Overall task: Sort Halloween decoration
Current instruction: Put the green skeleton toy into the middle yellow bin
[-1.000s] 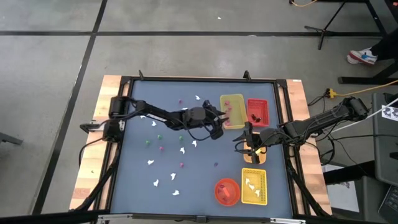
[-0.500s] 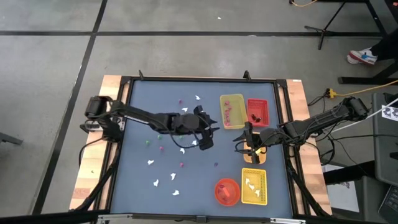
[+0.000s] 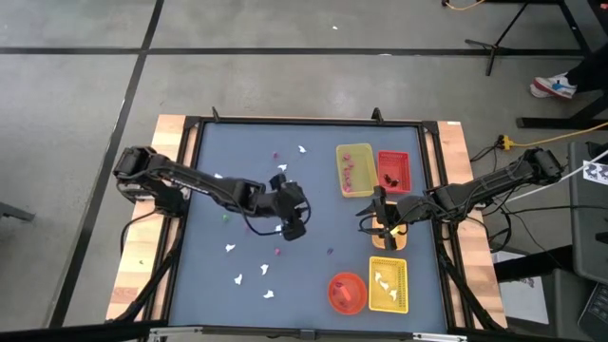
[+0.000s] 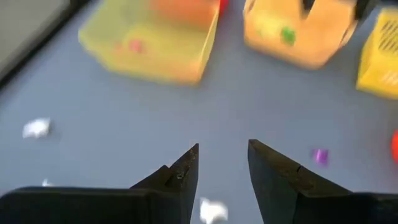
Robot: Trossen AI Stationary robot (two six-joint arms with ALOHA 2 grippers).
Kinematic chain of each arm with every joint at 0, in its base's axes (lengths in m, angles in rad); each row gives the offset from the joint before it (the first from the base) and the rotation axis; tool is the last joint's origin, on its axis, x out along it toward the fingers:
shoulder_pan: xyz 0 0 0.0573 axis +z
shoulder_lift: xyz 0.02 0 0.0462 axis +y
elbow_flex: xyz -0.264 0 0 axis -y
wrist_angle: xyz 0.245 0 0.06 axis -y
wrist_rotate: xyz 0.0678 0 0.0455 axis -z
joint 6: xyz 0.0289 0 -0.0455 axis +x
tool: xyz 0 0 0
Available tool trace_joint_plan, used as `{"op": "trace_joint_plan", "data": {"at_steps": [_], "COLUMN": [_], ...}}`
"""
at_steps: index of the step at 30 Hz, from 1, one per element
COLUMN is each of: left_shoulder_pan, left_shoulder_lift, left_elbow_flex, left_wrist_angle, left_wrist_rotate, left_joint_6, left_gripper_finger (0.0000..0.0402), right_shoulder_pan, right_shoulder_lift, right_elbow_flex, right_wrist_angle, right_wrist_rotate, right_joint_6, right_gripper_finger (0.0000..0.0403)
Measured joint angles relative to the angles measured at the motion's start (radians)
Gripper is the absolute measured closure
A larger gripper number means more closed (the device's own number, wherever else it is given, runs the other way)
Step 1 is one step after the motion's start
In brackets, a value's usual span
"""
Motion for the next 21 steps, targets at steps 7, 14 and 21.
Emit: {"op": "trace_joint_plan", "data": {"at_steps": [7,14,21], "left_shoulder_pan": [-0.027,-0.033,-0.033], "left_shoulder_lift": [0.0,0.0,0.001], "left_elbow_flex": [0.0,-0.067,-0.152], "left_wrist_angle": [-0.282,-0.322,-0.303], "left_wrist_rotate": [-0.005,-0.005,-0.006], "left_joint_6": [-0.213,-0.314,-0.332], "left_gripper_finger": [0.0279,0.0279,0.0279], "right_shoulder_pan": [0.0,0.0,0.0], "right_shoulder_lift": [0.0,0.0,0.0], "right_elbow_flex": [0.0,0.0,0.0], "right_wrist_angle": [0.0,0.0,0.0], "right_wrist_rotate": [0.0,0.0,0.0], "right_joint_6": [0.0,0.0,0.0], "right_gripper_finger": [0.0191,0.0191,0.0191]}}
